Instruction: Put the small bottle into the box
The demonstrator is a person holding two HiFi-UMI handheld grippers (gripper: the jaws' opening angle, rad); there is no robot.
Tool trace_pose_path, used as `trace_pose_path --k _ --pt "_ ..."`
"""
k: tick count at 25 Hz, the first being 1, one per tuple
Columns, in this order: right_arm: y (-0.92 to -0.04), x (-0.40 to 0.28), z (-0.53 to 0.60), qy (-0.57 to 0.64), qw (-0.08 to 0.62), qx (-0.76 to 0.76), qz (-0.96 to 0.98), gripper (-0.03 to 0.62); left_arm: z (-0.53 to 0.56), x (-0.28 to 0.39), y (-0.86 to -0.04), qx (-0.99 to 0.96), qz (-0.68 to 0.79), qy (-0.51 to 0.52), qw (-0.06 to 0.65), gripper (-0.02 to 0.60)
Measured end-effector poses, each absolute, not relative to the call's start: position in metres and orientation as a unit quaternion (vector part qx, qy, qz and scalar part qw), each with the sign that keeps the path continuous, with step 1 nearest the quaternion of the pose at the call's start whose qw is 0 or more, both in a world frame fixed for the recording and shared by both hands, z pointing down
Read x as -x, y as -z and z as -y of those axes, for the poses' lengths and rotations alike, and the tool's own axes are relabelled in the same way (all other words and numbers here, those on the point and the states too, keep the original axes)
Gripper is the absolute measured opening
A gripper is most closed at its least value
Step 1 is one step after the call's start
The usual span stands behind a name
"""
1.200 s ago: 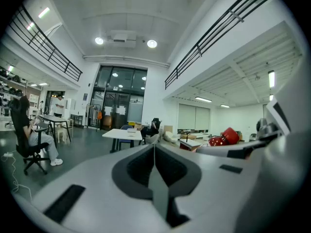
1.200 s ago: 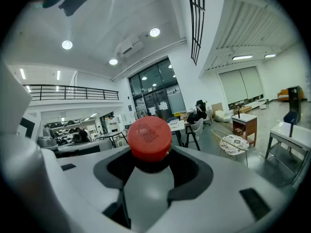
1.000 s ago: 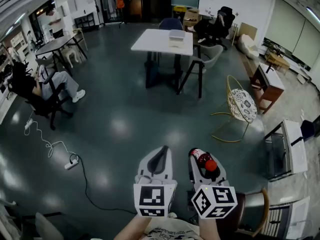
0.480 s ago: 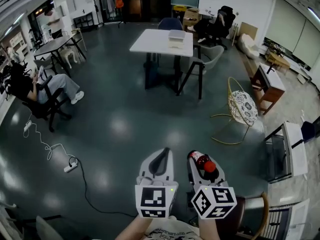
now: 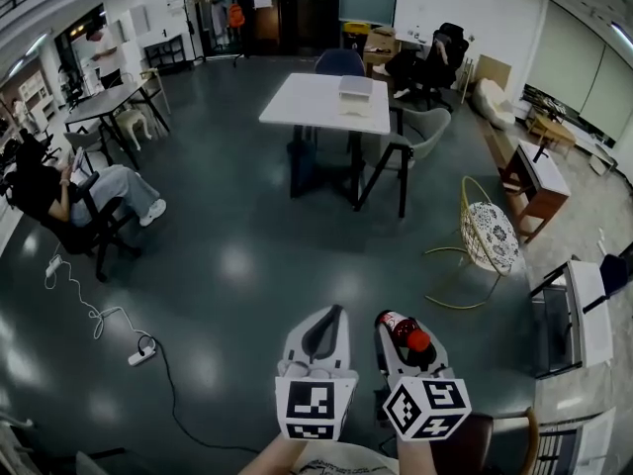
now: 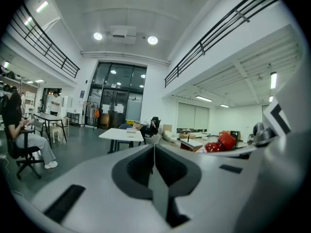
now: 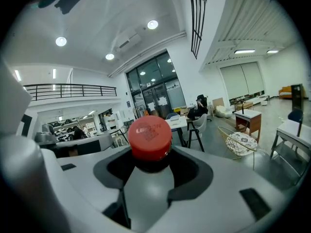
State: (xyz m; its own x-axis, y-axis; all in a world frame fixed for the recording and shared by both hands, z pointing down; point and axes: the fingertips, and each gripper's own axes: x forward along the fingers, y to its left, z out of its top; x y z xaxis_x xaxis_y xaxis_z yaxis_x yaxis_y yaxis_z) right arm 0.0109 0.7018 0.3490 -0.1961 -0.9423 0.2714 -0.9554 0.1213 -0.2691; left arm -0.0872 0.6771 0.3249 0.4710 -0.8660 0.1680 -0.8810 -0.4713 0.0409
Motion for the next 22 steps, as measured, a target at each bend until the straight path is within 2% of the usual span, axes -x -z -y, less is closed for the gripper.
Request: trace_pose_path --k 11,22 --pt "-0.357 0.020 -0.634 -0.195 0.025 -0.629 0.753 0.227 -0.607 0.119 -0.331 -0.853 0.516 -0.066 0.055 0.020" --pt "-0.357 0.020 -0.570 -0.196 0.031 -0.610 0.767 0.227 -0.547 0.117 -0.334 -0.842 0.531 -0.067 0.060 0.020"
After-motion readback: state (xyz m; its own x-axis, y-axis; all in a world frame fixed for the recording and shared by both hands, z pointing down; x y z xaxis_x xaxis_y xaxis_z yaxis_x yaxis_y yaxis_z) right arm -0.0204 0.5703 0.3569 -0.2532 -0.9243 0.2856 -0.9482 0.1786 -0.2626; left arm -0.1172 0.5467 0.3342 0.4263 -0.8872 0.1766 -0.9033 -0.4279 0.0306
